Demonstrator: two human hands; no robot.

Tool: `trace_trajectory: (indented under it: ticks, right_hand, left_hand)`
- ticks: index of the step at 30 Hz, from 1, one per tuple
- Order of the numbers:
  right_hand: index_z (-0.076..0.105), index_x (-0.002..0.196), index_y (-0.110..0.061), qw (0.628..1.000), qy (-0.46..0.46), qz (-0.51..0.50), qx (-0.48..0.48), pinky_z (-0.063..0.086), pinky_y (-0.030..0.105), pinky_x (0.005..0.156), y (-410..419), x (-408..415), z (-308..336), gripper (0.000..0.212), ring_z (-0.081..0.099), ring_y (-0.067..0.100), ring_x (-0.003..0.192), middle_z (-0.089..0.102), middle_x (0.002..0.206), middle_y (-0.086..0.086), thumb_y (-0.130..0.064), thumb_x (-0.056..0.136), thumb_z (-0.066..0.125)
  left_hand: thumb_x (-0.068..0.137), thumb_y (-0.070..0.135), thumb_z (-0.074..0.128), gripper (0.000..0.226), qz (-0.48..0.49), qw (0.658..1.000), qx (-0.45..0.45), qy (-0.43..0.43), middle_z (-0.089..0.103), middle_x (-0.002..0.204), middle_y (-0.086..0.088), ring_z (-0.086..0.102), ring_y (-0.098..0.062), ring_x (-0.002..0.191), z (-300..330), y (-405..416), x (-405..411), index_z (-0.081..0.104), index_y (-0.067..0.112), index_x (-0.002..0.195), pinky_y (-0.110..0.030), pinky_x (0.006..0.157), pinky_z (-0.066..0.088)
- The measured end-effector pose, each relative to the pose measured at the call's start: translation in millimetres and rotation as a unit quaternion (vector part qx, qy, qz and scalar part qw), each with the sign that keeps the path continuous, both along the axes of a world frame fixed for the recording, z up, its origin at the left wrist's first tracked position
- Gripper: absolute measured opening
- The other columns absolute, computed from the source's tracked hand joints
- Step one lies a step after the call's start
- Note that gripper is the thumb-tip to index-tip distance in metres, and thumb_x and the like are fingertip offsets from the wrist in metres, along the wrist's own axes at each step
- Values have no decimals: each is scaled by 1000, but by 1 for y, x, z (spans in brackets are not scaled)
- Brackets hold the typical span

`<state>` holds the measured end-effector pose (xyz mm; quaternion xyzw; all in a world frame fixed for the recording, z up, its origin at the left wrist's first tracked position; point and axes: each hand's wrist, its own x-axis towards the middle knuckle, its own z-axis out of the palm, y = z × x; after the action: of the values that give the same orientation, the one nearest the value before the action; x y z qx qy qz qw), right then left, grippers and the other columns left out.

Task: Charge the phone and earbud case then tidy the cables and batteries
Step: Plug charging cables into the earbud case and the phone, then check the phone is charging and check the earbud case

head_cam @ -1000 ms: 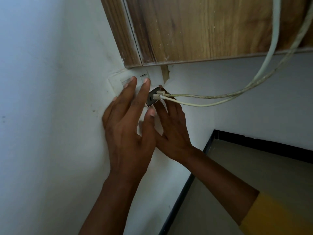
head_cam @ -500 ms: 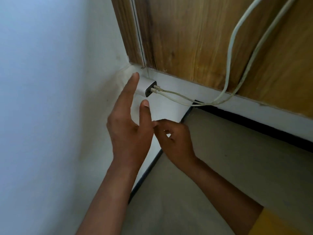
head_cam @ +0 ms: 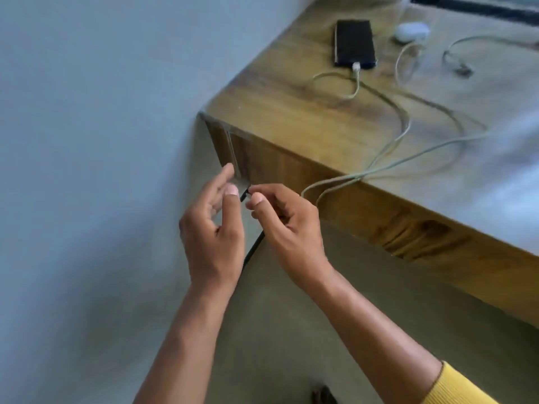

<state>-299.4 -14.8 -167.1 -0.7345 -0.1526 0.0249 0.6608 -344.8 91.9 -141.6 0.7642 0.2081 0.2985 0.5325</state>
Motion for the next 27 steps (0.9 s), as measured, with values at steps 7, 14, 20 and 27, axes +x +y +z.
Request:
trace_trajectory:
  ticks: [7, 14, 20, 27]
  right_hand:
    - [74, 115, -20, 1000, -17, -20, -7, 62, 48, 76, -26, 9, 148, 19, 75, 19, 86, 77, 94, -4, -32, 104, 64]
    - [74, 114, -15, 993, -58, -77, -63, 51, 17, 66, -59, 19, 233, 17, 70, 5, 81, 74, 92, -8, -25, 103, 65]
    - [76, 113, -25, 988, -16, -123, -97, 64, 38, 78, -85, 32, 257, 18, 73, 8, 87, 76, 92, -8, -33, 99, 69]
    - [78, 106, -22, 982, 7, -152, -109, 64, 47, 80, -116, 92, 259, 14, 72, 12, 86, 75, 89, -7, -28, 96, 70]
  left_hand:
    - [102, 39, 54, 43, -86, 996, -26, 14, 72, 134, 10, 66, 1, 122, 123, -20, -3, 67, 25, 141, -38, 105, 57]
    - [106, 36, 61, 37, -171, 984, -15, 48, 69, 133, 12, 59, 24, 110, 189, -33, 12, 68, 23, 140, -8, 86, 55]
    - [104, 37, 66, 33, -198, 977, -52, 58, 73, 130, 9, 67, -2, 120, 209, -50, 29, 72, 23, 134, -26, 95, 58]
    - [105, 26, 62, 28, -206, 975, -34, 79, 76, 121, 13, 69, -2, 113, 214, -64, 83, 72, 29, 131, -32, 99, 59]
